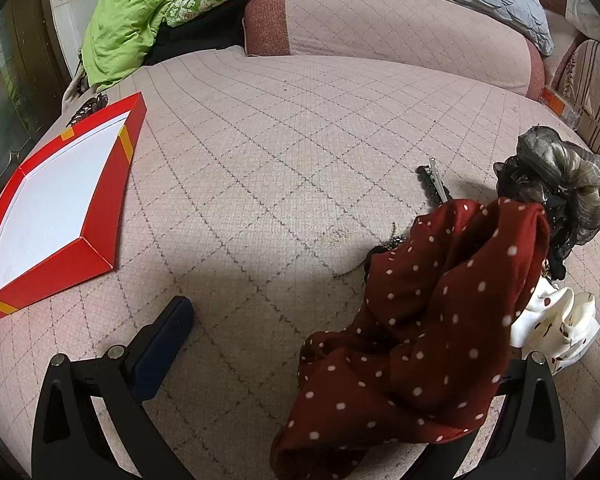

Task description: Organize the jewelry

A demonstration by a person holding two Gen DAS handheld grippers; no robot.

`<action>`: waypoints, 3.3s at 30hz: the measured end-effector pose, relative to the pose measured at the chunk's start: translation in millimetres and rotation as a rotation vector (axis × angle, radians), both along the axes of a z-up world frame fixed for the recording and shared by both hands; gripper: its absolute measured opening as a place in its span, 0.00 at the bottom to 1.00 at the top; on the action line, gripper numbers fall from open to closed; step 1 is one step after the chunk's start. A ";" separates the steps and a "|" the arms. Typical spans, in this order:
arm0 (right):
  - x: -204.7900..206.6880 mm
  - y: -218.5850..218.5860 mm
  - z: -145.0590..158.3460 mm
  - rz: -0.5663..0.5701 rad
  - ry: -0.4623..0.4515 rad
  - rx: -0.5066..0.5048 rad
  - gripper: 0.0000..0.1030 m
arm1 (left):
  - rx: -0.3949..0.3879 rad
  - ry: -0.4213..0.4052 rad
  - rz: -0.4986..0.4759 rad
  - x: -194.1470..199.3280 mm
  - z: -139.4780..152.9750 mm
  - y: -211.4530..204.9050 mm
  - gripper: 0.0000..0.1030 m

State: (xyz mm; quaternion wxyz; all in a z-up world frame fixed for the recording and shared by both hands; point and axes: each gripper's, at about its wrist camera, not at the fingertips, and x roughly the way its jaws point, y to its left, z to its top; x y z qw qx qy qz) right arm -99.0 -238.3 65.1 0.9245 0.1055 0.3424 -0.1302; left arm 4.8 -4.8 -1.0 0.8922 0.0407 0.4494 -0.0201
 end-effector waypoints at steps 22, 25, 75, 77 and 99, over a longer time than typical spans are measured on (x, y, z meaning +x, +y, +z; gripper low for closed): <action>-66.9 50.2 44.7 0.158 -0.185 0.002 1.00 | -0.091 -0.333 -0.009 -93.7 111.2 56.0 1.00; -64.4 53.5 44.8 0.161 -0.178 -0.004 1.00 | -0.093 -0.348 0.004 -106.9 116.8 69.0 1.00; -55.9 72.2 40.0 0.197 -0.153 -0.042 1.00 | -0.084 -0.331 0.033 -111.8 114.4 79.8 1.00; -55.4 72.2 39.5 0.196 -0.151 -0.041 1.00 | -0.086 -0.327 0.030 -111.8 114.6 80.2 1.00; -50.6 73.5 30.3 0.205 -0.140 -0.025 1.00 | -0.125 -0.235 -0.010 -97.6 102.1 86.9 1.00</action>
